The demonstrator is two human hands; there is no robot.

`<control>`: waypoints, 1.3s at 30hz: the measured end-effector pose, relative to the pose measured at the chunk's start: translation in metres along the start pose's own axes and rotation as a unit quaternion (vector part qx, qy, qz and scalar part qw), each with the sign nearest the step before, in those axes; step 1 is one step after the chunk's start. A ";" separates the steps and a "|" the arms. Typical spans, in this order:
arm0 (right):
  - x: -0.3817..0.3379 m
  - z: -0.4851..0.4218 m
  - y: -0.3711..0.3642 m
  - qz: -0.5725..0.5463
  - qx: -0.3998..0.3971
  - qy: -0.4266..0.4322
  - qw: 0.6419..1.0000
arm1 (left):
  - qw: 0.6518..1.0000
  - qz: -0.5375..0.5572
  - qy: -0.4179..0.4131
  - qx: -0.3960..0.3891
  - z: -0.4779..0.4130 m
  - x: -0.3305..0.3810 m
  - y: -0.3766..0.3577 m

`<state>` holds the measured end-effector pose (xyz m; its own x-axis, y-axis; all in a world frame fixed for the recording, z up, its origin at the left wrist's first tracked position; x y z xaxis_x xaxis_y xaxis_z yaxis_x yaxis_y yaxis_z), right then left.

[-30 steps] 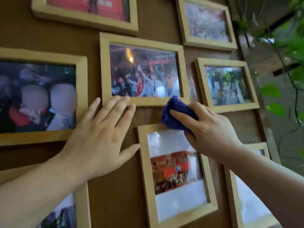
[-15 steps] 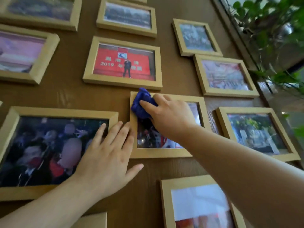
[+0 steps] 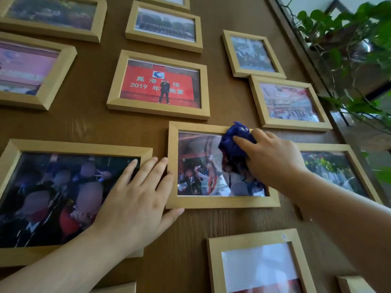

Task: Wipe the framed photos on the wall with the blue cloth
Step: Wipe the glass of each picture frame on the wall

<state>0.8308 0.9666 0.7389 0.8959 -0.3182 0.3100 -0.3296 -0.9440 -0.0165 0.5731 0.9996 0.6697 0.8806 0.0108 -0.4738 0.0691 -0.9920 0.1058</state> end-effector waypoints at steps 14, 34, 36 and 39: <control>-0.085 0.011 0.022 -0.125 0.050 0.107 0.985 | 1.000 0.011 0.013 0.000 0.001 0.004 -0.003; -0.083 0.034 0.018 -0.149 0.050 0.072 0.985 | 0.999 0.030 0.018 0.004 0.004 0.006 -0.007; -0.094 0.031 0.021 -0.159 0.049 0.084 0.982 | 0.999 0.029 0.018 0.002 0.004 0.005 -0.007; -0.090 0.036 0.021 -0.148 0.046 0.097 0.983 | 0.999 0.032 0.018 0.004 0.002 0.005 -0.007</control>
<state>0.7539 0.9723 0.6768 0.8716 -0.0149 0.4900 -0.0270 -0.9995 0.0178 0.5764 1.0064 0.6648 0.8997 -0.0473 -0.4338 0.0095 -0.9918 0.1278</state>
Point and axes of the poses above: each hand's wrist, its own z-axis away from the middle knuckle, its own y-axis out of the back of the hand, x = y × z, the point moved 3 cm from there along -z, towards the middle knuckle, and after that the axes turned 4 degrees about -z, right-handed, at the moved point
